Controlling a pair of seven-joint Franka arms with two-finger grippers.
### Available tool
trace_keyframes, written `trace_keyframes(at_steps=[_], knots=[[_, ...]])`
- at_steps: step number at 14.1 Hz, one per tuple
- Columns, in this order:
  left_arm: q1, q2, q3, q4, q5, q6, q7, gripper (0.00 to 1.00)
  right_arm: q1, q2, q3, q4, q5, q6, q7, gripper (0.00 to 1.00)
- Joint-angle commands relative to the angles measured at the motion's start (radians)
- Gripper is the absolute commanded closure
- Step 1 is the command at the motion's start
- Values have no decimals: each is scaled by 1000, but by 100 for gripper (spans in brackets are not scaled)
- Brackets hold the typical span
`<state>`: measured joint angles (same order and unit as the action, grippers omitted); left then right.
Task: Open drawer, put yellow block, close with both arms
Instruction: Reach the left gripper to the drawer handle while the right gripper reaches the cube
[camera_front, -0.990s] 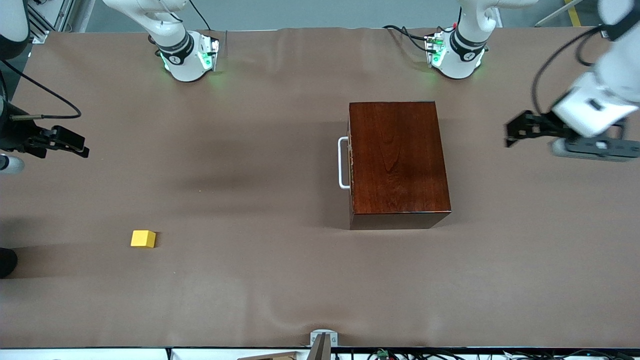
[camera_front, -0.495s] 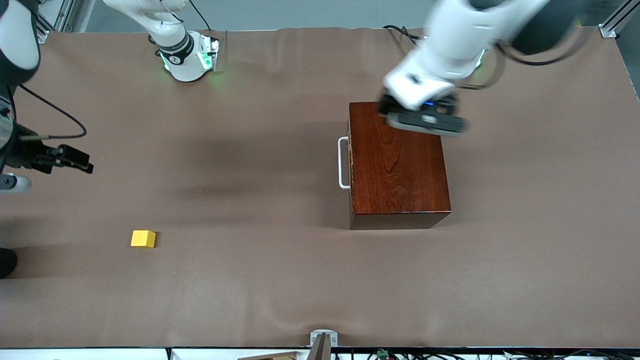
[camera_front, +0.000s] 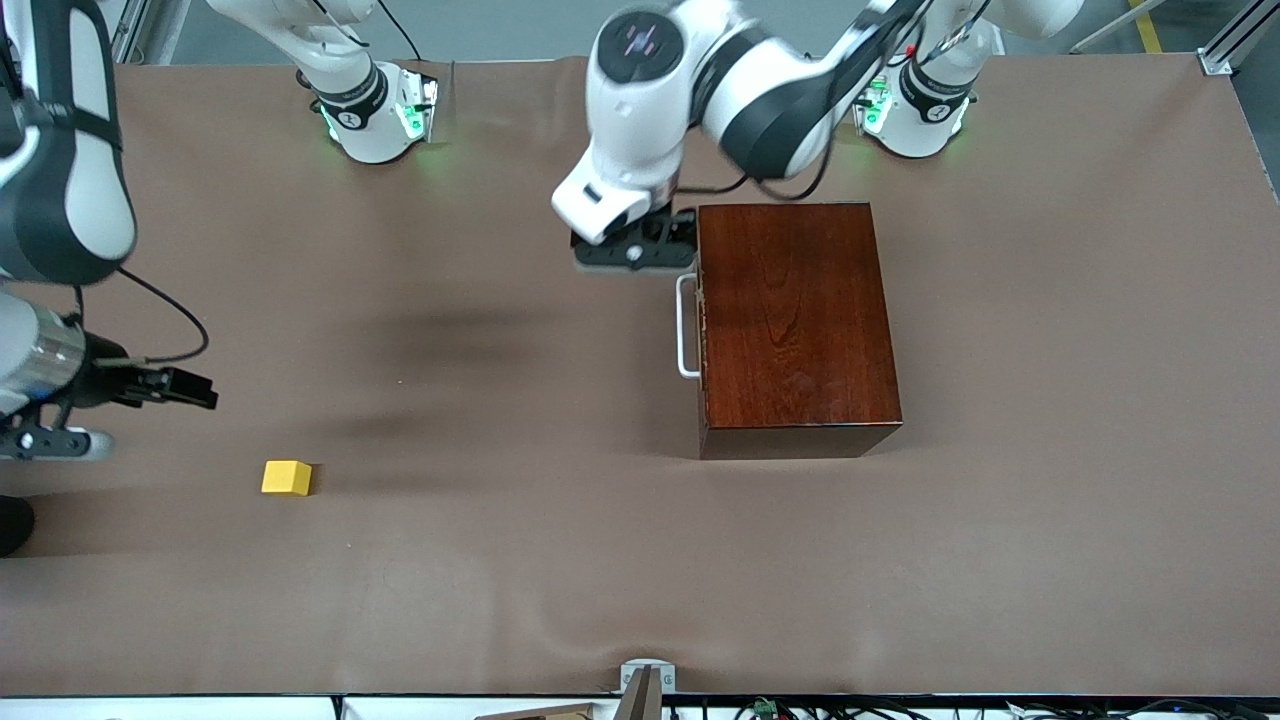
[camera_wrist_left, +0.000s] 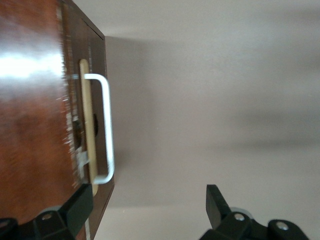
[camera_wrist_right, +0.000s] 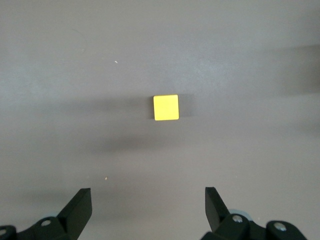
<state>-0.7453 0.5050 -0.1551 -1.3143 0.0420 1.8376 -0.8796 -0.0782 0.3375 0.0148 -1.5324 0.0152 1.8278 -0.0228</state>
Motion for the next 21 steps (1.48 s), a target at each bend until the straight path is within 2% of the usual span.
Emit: trace_keyframes(at_steps=[1,6,8,10,12,16,21], knots=[[-34,73,20,50,73,5,-38,0,-18,76,10,12,-14,57,-5,0],[-66,154,19,46,192,-34,-32,0,-80,245,10,12,-17,212,-5,0],[-66,178,19,46,202,-60,-28,0,-110,296,11,9,-17,286,-53,0],[-68,188,19,43,228,-84,-27,0,-115,310,11,6,-14,309,-153,0],[-65,196,17,40,249,-92,-27,0,-107,333,11,-5,-12,365,-158,0],[-62,222,17,37,245,-90,-28,0,-84,334,11,-110,-9,551,-122,0],[-62,247,19,40,243,-72,-35,0,-28,360,11,-100,-20,568,-16,0]])
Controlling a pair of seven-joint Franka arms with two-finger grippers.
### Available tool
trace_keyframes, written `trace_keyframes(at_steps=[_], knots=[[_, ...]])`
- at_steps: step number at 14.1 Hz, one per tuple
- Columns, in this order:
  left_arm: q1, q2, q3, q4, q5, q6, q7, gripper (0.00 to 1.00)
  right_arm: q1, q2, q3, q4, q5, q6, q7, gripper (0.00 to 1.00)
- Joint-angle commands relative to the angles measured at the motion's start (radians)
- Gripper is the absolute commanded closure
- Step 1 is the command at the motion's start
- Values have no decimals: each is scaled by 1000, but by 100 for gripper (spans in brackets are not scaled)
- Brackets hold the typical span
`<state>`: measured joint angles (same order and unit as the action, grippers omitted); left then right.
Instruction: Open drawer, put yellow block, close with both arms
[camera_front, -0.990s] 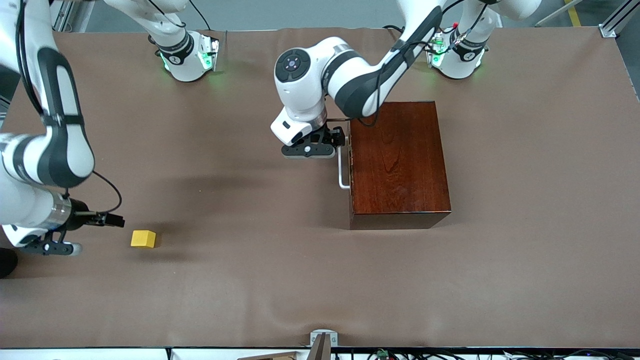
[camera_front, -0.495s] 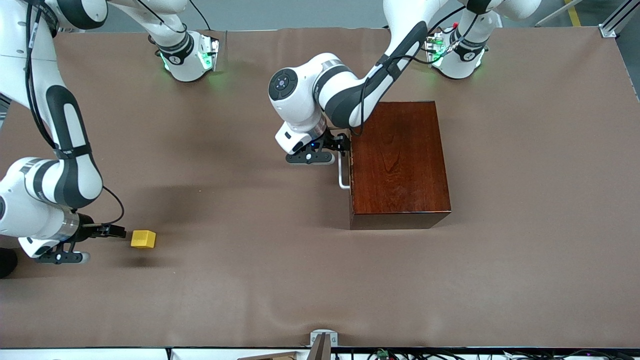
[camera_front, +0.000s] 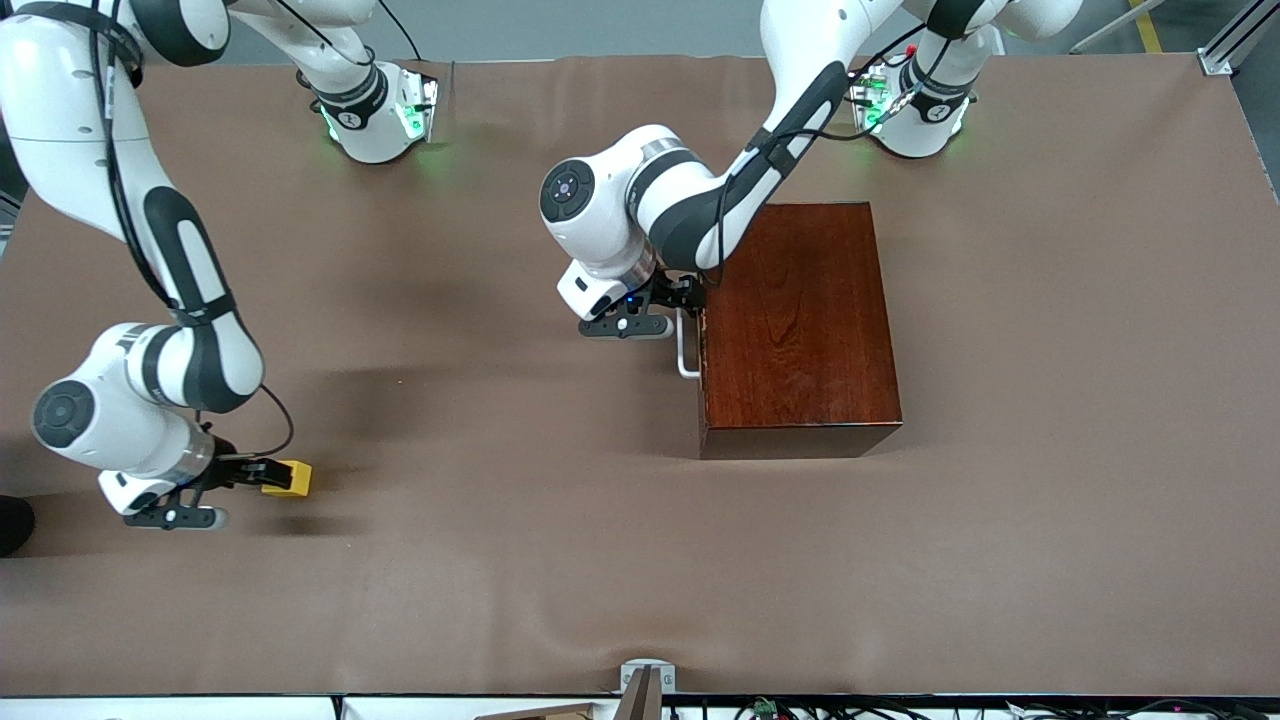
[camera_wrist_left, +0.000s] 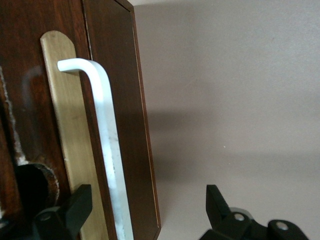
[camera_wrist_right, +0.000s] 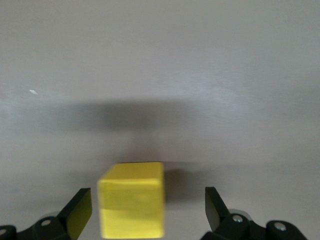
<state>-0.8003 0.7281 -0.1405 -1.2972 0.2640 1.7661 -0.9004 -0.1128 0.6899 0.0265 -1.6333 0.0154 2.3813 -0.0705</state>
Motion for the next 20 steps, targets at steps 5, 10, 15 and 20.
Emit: trace_keyframes(at_steps=[5,10,15,20], knots=[[-5,28,4,26,21,47,-20,0,7,28,0,-8,-31,29,2,0],[-8,34,4,29,20,98,-55,0,1,34,0,-26,-29,16,-41,0],[-11,36,2,29,17,167,-57,0,-1,33,0,-25,-29,1,-37,39],[-16,36,-14,32,6,234,-58,0,-22,30,1,-13,-28,-2,-73,100]])
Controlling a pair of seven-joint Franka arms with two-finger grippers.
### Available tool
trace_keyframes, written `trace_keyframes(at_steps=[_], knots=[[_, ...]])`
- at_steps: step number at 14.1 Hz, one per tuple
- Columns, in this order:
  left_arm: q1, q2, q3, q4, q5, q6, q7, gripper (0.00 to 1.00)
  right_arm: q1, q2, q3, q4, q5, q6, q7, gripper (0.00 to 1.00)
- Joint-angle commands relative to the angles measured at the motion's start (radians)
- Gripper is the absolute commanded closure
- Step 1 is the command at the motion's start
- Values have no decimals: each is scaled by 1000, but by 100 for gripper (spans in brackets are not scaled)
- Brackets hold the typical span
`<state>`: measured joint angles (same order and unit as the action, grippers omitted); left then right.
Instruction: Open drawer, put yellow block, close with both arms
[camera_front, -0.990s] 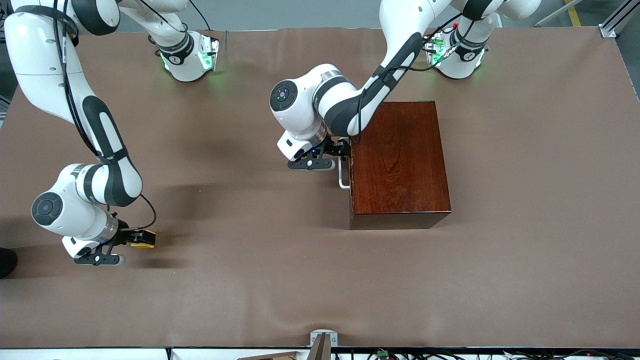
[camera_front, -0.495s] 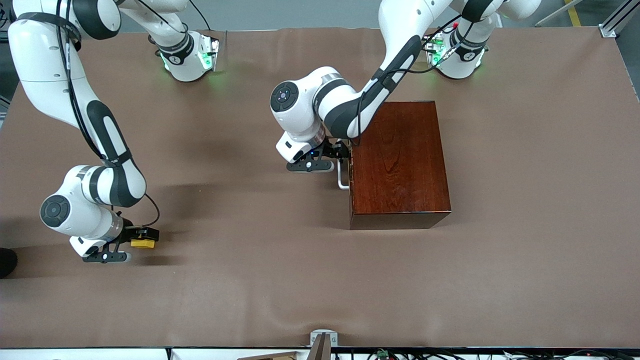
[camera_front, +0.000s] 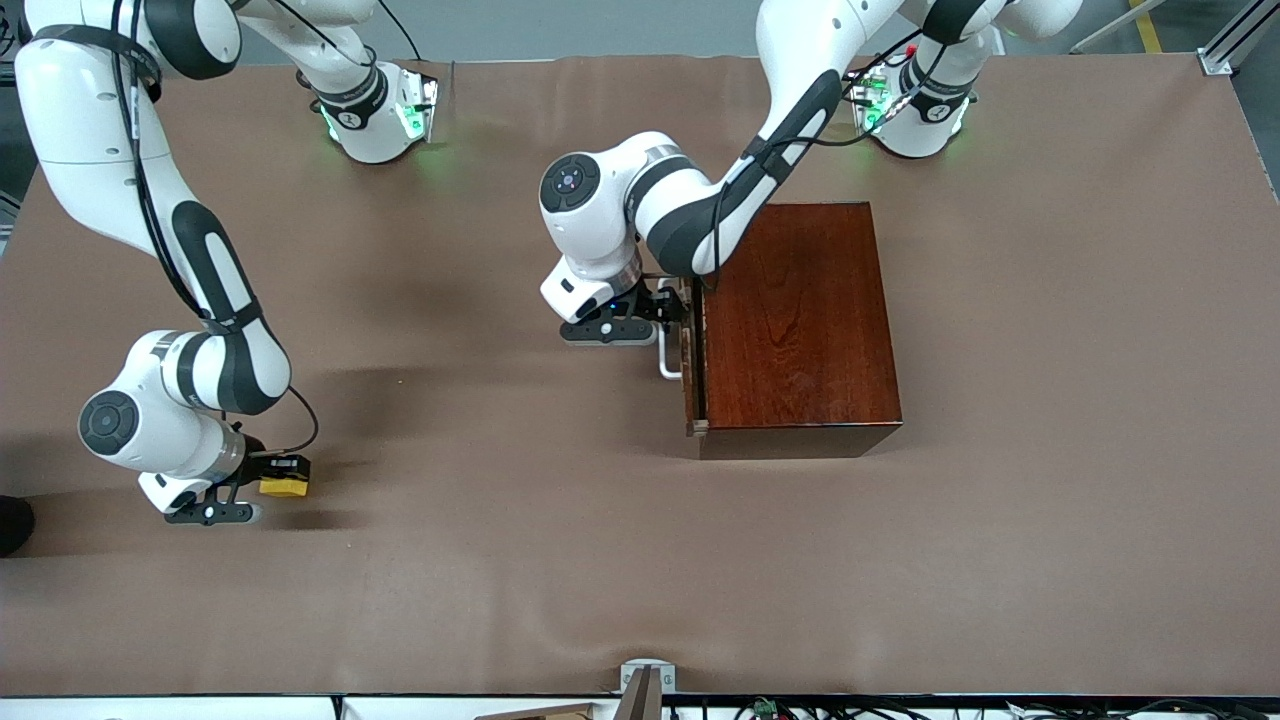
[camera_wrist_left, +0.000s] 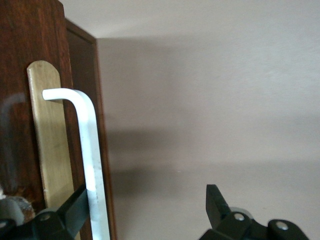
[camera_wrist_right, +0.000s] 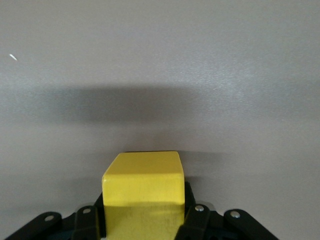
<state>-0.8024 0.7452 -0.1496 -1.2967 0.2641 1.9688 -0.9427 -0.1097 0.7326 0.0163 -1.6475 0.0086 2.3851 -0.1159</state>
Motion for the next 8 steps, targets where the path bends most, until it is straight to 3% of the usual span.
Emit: trace_keyframes(at_steps=[1,8], knots=[[-20,19,-4,30,6,44,-16,0,-30,-15,10,9,-19,-6,-53,100],[-24,33,-4,31,-48,120,-36,0,-65,-33,10,43,-19,-26,-290,100]])
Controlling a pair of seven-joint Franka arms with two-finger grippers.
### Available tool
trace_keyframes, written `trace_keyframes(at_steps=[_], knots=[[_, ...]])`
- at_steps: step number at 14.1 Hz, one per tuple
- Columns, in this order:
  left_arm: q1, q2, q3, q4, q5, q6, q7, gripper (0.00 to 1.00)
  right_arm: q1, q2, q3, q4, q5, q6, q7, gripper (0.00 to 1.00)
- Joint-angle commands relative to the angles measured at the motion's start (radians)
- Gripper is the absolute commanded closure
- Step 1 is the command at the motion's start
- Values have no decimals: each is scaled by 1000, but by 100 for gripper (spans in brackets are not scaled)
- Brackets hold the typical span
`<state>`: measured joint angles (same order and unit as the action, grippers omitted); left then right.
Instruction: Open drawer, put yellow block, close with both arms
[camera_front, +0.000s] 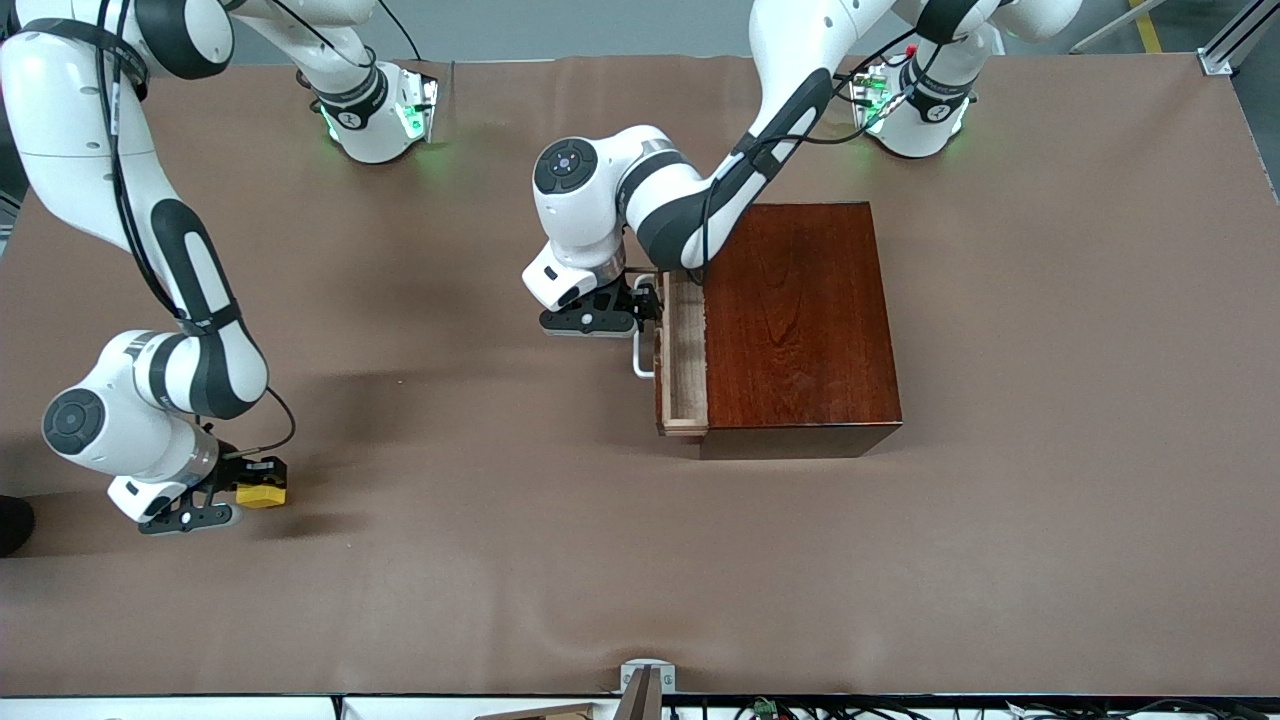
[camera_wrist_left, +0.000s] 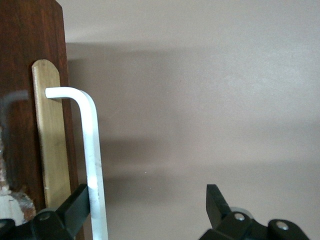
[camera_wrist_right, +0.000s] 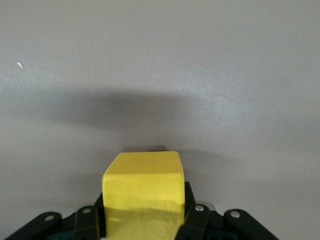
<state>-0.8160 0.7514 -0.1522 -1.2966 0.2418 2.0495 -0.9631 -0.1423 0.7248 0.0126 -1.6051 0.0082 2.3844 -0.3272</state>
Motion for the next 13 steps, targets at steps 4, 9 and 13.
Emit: trace_keyframes(at_steps=[4,9,13], knots=[[-12,35,-1,42,-85,73,-16,0,-62,-30,15,69,-16,-106,-228,100],[-12,46,-4,45,-137,146,-14,0,-80,-31,17,226,-8,-290,-380,100],[-12,46,-16,57,-148,161,-9,0,-86,-31,20,341,-11,-407,-444,100]])
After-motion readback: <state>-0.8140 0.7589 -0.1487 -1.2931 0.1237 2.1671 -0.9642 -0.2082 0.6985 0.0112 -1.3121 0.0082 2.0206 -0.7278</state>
